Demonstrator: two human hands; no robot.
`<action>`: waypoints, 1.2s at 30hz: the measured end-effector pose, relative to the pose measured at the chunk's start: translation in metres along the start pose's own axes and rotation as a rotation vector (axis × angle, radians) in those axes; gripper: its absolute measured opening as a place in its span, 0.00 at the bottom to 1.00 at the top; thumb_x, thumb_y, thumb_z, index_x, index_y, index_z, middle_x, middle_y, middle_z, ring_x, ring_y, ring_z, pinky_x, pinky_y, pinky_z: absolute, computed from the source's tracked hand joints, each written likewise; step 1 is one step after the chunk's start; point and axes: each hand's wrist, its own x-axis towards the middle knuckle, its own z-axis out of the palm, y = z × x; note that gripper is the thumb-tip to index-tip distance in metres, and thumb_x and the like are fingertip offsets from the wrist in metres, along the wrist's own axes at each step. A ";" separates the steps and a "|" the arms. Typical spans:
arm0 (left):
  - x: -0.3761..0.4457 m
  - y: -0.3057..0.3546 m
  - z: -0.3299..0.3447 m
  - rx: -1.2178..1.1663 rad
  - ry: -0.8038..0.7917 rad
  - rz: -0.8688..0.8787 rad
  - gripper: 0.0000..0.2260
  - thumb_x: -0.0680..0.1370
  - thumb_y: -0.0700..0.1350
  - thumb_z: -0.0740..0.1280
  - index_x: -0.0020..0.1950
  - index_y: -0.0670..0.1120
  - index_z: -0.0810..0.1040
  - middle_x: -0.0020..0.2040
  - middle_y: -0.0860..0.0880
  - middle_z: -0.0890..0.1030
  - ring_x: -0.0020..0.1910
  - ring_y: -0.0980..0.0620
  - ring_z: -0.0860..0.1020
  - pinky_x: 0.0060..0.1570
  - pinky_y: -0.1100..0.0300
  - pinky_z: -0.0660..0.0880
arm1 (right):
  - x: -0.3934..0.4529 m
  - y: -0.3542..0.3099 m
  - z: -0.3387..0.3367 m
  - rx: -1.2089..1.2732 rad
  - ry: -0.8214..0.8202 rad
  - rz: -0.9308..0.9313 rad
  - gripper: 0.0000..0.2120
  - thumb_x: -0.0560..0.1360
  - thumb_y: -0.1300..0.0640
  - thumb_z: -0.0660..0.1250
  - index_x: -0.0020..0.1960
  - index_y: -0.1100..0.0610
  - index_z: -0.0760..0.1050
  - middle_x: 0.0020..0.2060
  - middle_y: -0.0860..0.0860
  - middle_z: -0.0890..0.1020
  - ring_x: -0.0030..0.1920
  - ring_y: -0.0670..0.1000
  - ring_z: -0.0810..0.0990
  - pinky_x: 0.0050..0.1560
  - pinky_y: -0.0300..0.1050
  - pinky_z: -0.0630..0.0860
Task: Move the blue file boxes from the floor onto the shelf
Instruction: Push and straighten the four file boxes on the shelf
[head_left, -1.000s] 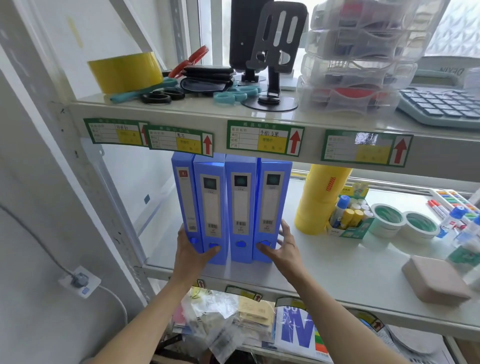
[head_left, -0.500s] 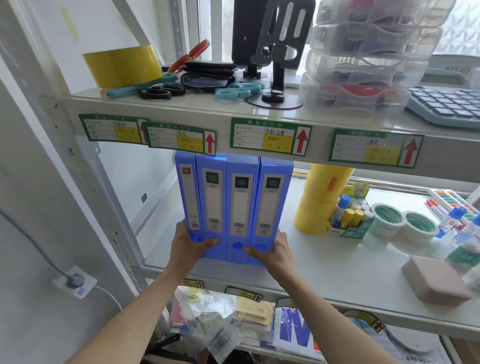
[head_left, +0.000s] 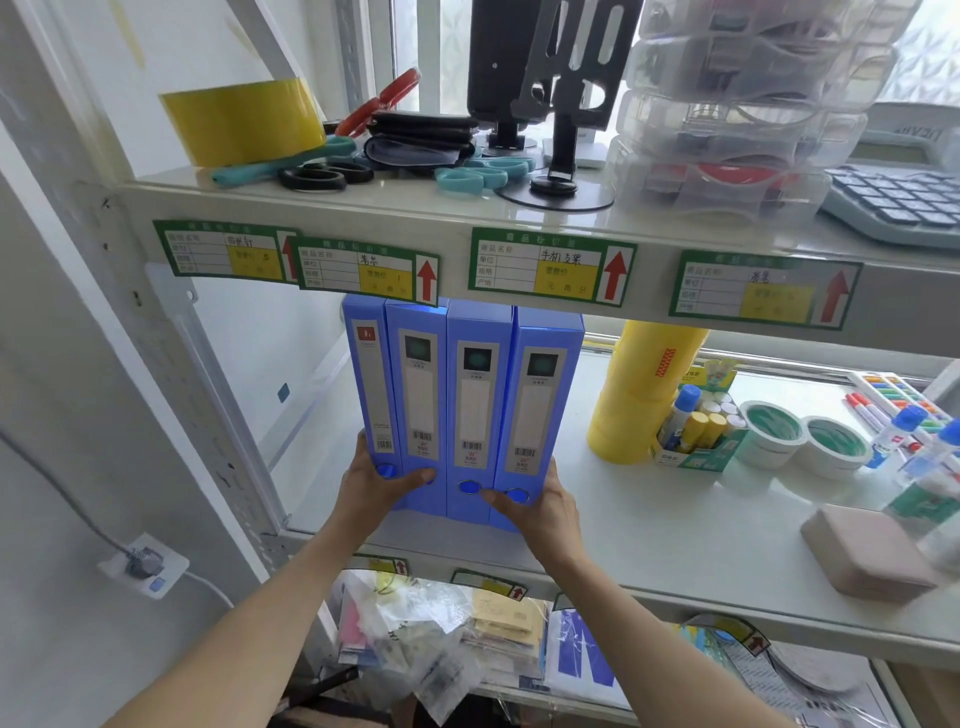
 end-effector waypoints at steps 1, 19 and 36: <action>0.000 0.000 -0.001 -0.001 -0.005 0.002 0.37 0.66 0.47 0.79 0.69 0.49 0.65 0.58 0.52 0.77 0.56 0.48 0.78 0.58 0.50 0.78 | 0.000 0.000 -0.001 0.006 -0.009 0.003 0.39 0.67 0.42 0.78 0.72 0.49 0.65 0.51 0.40 0.80 0.49 0.49 0.80 0.53 0.50 0.81; -0.007 0.040 -0.013 -0.135 0.098 0.152 0.35 0.69 0.44 0.77 0.71 0.48 0.63 0.63 0.51 0.77 0.58 0.55 0.78 0.47 0.69 0.79 | -0.001 -0.021 -0.025 0.104 0.029 -0.029 0.57 0.59 0.31 0.75 0.79 0.41 0.48 0.74 0.46 0.69 0.72 0.53 0.72 0.66 0.61 0.75; -0.012 0.070 -0.028 -0.075 0.148 0.243 0.35 0.70 0.51 0.75 0.73 0.52 0.63 0.70 0.51 0.71 0.66 0.55 0.72 0.51 0.69 0.75 | -0.009 -0.045 -0.048 0.186 0.075 -0.102 0.52 0.68 0.46 0.79 0.81 0.46 0.49 0.79 0.48 0.61 0.76 0.55 0.65 0.71 0.60 0.70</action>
